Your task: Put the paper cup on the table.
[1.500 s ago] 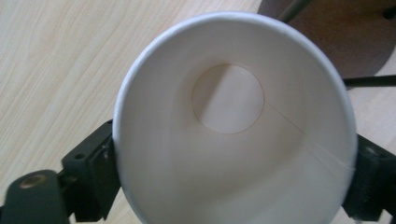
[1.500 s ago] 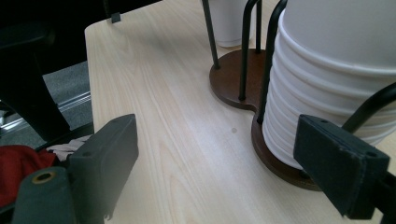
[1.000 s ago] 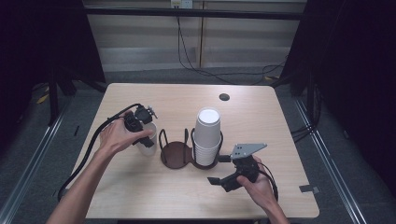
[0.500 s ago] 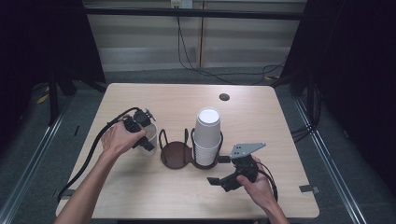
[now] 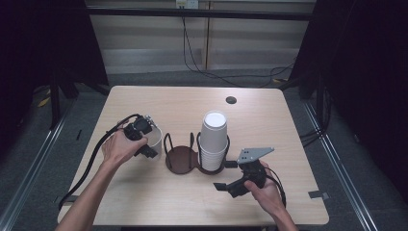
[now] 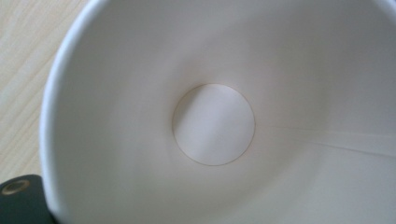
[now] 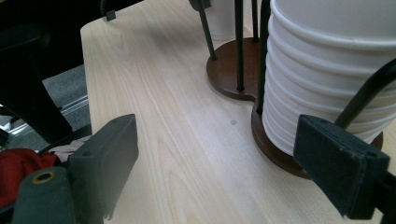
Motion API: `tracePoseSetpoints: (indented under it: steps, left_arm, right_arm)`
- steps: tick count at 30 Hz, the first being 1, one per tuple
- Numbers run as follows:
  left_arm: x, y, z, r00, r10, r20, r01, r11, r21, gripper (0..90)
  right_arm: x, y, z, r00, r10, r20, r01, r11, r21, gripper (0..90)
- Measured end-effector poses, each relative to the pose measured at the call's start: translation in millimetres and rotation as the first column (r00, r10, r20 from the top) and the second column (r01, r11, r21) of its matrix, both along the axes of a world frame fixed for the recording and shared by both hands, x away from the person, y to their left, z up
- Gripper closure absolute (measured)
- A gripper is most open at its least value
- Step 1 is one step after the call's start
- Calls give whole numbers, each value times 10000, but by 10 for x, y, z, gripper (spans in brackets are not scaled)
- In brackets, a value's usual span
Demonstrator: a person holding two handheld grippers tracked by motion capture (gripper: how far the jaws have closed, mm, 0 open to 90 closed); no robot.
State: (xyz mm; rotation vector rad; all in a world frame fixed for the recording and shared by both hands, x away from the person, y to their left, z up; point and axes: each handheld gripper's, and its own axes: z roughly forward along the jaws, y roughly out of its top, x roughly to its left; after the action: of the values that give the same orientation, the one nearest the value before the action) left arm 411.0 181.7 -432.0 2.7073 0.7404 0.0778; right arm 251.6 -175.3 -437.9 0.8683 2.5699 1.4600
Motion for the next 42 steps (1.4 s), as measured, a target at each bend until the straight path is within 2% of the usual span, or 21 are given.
tracePoseSetpoints:
  steps: [4,6,9,11,13,18,21,24,25,26,30,32,33,34,35,36,37,38,39,41,42]
  left_arm:
    - [-15,66,-40,9999,87,-136,-88,9999,-81,65]
    - [-24,106,-63,9995,230,-231,-240,9988,-437,89]
    - [-40,147,-127,9990,170,-402,-189,9987,-472,135]
    - [-62,184,-180,9984,250,-505,-288,9967,-754,154]
    - [-76,222,-194,9984,271,-493,-306,9969,-719,154]
    - [-147,357,-199,9977,557,-378,-595,9923,-1088,155]
    - [-185,412,-203,9977,606,-290,-636,9913,-1156,156]
    - [-269,498,-167,9947,935,420,-851,9818,-1700,165]
    - [-269,498,-167,9947,935,420,-851,9818,-1700,166]
    - [-303,548,-174,9948,951,363,-859,9756,-2022,166]
    - [-395,585,-170,9921,1030,710,-849,9713,-2222,180]
    - [-475,613,-155,9904,1139,778,-882,9565,-2780,211]
    - [-512,630,-151,9870,1293,956,-953,9491,-3001,278]
    - [-543,644,-154,9832,1538,981,-1165,9431,-3115,297]
    - [-561,660,-155,9828,1580,958,-1198,9396,-3205,285]
    - [-601,686,-158,9808,1692,973,-1259,9294,-3471,284]
    - [-601,686,-158,9808,1692,973,-1259,9294,-3471,283]
    - [-652,705,-154,9781,1804,1037,-1291,9171,-3771,279]
    - [-677,706,-149,9761,1892,1069,-1342,9118,-3881,276]
    - [-727,699,-124,9758,1761,1293,-1109,9093,-4011,276]
    - [-752,696,-111,9765,1764,1240,-1098,9016,-4185,276]
  right_arm:
    - [3,-8,4,10000,-59,39,59,10000,-4,141]
    - [7,-7,0,10000,-76,-9,76,10000,-54,141]
    - [6,-5,0,10000,-70,-49,70,10000,-56,141]
    - [8,-7,0,10000,-63,-44,63,10000,-20,141]
    - [8,-12,1,9999,-105,-33,105,9999,-51,141]
    - [11,-30,7,9998,-175,-24,175,9998,14,141]
    - [12,-31,5,9999,-169,-14,169,9999,0,141]
    - [12,-29,5,9998,-181,-65,182,9998,60,141]
    - [11,-27,7,9998,-163,-79,164,9998,102,141]
    - [10,-25,9,9998,-173,-73,174,9998,117,141]
    - [10,-20,13,9997,-216,-65,216,9997,116,141]
    - [9,-24,16,9997,-253,-39,253,9996,83,141]
    - [6,-28,18,9995,-303,-20,303,9995,84,141]
    - [5,-33,20,9995,-323,5,323,9994,101,141]
    - [1,-39,24,9993,-361,7,361,9993,105,141]
    - [1,-42,25,9992,-390,32,389,9992,132,141]
    - [1,-42,25,9992,-390,32,389,9992,132,141]
    - [2,-49,26,9990,-444,61,443,9989,127,141]
    - [4,-51,26,9990,-452,59,451,9989,123,141]
    - [5,-53,24,9989,-467,62,467,9988,111,141]
    - [5,-54,24,9988,-481,58,481,9988,111,141]
